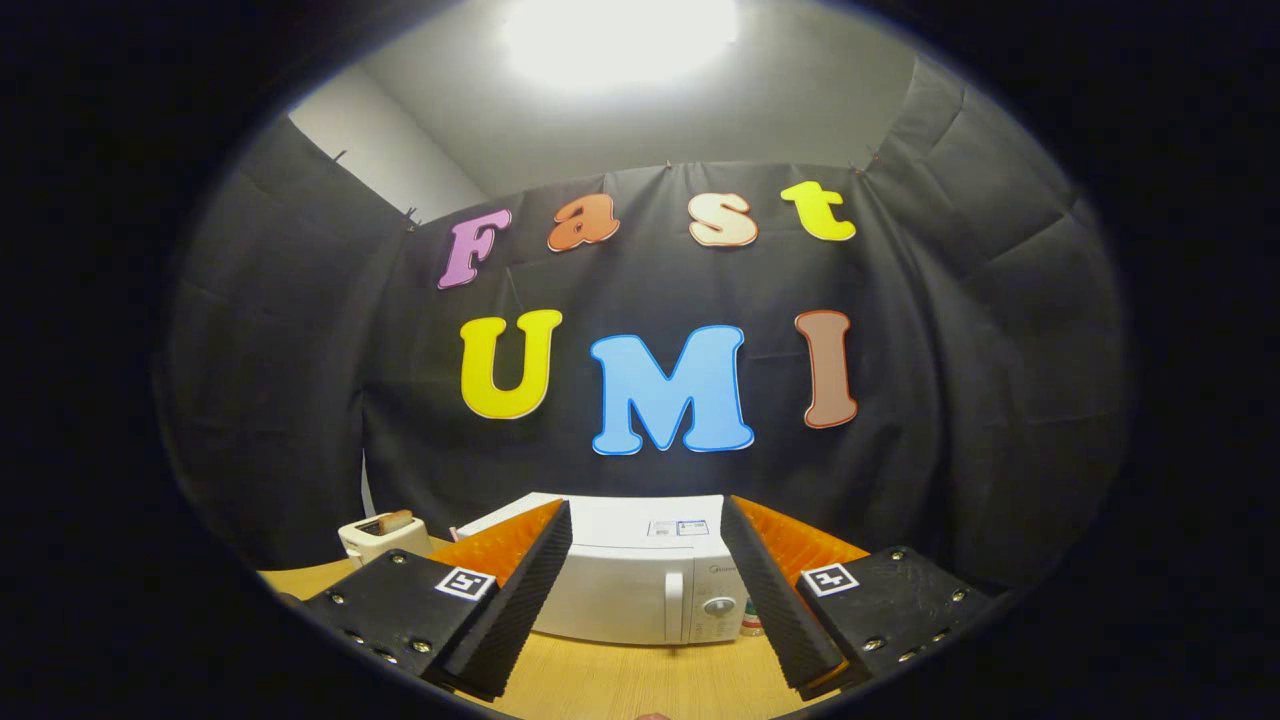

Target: Open the microwave, put the food inside, and close the microwave door.

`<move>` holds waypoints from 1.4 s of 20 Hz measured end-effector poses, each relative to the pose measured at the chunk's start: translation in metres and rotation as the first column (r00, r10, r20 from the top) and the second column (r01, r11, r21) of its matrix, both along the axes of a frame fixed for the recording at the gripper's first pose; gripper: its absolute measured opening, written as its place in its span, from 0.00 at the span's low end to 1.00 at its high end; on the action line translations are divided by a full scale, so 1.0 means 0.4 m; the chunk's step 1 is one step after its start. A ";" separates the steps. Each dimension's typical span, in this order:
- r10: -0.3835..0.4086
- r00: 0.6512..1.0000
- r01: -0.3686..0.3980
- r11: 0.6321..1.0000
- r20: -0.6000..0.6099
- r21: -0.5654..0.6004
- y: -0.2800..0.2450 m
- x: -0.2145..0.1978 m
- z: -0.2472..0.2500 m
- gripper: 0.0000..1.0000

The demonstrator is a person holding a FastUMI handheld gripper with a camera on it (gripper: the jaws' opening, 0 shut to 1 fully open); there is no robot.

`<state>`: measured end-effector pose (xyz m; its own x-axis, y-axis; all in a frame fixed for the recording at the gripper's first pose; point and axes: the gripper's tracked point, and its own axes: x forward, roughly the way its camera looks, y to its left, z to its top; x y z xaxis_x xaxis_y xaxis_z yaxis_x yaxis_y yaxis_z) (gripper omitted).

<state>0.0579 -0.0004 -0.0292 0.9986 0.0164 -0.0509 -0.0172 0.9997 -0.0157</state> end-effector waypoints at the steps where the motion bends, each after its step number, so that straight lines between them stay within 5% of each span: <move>1: -0.002 1.000 0.002 1.000 -0.011 0.002 -0.006 0.019 -0.016 0.96; 15: -0.026 0.974 0.022 1.000 -0.225 -0.022 -0.061 0.257 -0.273 0.96; 25: -0.036 0.900 0.027 0.999 -0.434 -0.029 -0.055 0.325 -0.514 0.96; 28: -0.045 0.874 0.042 0.999 -0.484 -0.018 -0.055 0.339 -0.565 0.81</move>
